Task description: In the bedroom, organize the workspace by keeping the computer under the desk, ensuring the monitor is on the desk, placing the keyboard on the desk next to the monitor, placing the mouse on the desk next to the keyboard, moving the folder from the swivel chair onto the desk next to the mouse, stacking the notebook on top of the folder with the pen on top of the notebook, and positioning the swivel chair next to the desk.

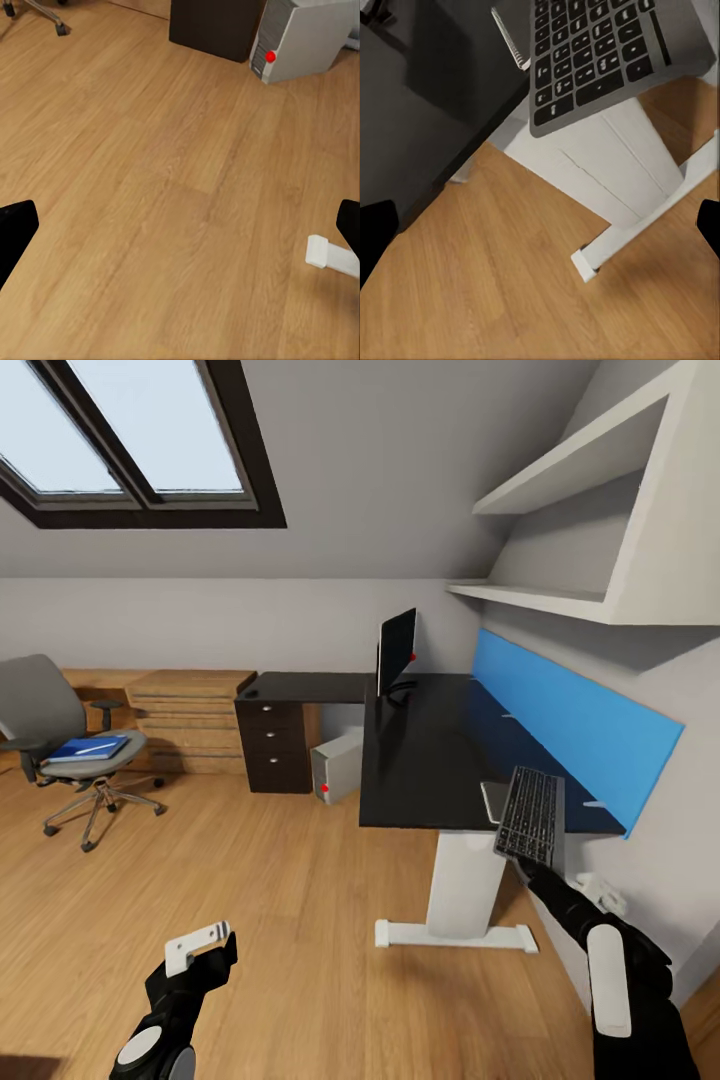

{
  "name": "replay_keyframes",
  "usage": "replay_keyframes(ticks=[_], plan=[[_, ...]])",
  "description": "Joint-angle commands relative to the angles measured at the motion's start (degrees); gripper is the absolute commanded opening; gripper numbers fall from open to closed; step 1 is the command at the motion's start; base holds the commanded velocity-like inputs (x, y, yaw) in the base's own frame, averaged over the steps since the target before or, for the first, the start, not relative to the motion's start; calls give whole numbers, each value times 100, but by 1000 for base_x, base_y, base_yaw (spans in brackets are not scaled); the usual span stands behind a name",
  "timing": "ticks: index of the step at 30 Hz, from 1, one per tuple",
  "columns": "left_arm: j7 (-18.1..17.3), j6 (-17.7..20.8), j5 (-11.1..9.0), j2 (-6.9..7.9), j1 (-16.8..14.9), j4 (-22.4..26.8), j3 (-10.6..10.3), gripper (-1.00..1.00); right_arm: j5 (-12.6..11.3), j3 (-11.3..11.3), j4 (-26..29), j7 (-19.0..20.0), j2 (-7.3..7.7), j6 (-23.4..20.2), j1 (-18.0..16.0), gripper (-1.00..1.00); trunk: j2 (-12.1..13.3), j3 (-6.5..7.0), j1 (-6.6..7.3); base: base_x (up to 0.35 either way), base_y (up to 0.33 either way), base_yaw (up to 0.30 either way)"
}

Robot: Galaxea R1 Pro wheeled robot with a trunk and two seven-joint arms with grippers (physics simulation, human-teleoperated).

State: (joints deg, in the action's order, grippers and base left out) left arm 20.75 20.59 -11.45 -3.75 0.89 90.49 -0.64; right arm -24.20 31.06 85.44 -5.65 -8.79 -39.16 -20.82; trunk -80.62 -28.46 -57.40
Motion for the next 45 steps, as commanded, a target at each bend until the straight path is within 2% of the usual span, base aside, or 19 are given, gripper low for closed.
replay_keyframes(ticks=[1,9,13,14,16,17,21,22,23,24,26,28,29,31,35,44,45], plan=[[46,17,-58,-2,-1,32,-7,100,-63,73,8,-49,-4,-7,-6,100,-45,-23,-23,-2,1,-1],[77,6,-59,-5,-1,47,-29,100,-46,92,-263,-77,8,50,-7,100,-366,-167,-199,0,0,0],[78,6,-59,-6,-1,48,-32,100,-102,114,-495,-67,43,291,-9,100,-526,-239,-287,0,0,0],[78,6,-59,-6,-1,46,-31,100,-212,121,-652,-62,52,695,-9,100,-566,-257,-309,0,0,0],[78,6,-59,-5,-1,45,-32,100,-346,124,-780,-58,59,1034,-10,100,-646,-293,-352,0,0,0],[78,6,-59,-4,-1,46,-32,100,-531,125,-925,-52,63,1378,-10,100,-687,-311,-374,0,0,0],[78,8,-59,-5,-1,46,-33,100,-1019,124,-1233,-45,88,1969,-10,100,-847,-383,-462,0,0,0],[78,11,-59,-4,-1,44,-33,100,-1400,122,-1431,-46,160,2250,-10,100,-887,-401,-484,0,0,0],[78,14,-56,-4,-1,42,-33,100,-1639,121,-1540,-48,231,2359,-10,100,-927,-418,-506,0,0,0],[78,16,-54,-4,-1,41,-33,100,-1751,121,-1593,-49,268,2398,-10,100,-967,-436,-528,0,0,0],[78,21,-52,-3,-1,35,-39,100,-2389,122,-1803,-49,439,2496,-10,100,-1048,-472,-572,0,0,0],[78,23,-51,-7,-1,30,-43,100,-2674,123,-1863,-50,493,2520,-10,100,-1128,-508,-616,0,0,0],[78,25,-50,-8,-1,26,-49,100,-3021,123,-1919,-52,543,2543,-14,100,-1168,-526,-638,0,0,0],[78,25,-50,-10,-1,20,-79,100,-3259,122,-1970,-56,573,2557,-16,100,-1248,-562,-682,0,0,0],[78,24,-46,-10,-1,14,-198,100,-3467,120,-2052,-57,613,2604,-18,100,-1409,-634,-770,0,0,0],[78,24,-41,-9,-1,3,-246,100,-3515,88,-2073,-41,618,3065,-19,100,-1769,-795,-967,0,0,0],[78,24,-41,-11,-1,-2,-255,100,-3508,19,-2073,-33,617,3160,-19,100,-1810,-813,-989,0,0,0]])
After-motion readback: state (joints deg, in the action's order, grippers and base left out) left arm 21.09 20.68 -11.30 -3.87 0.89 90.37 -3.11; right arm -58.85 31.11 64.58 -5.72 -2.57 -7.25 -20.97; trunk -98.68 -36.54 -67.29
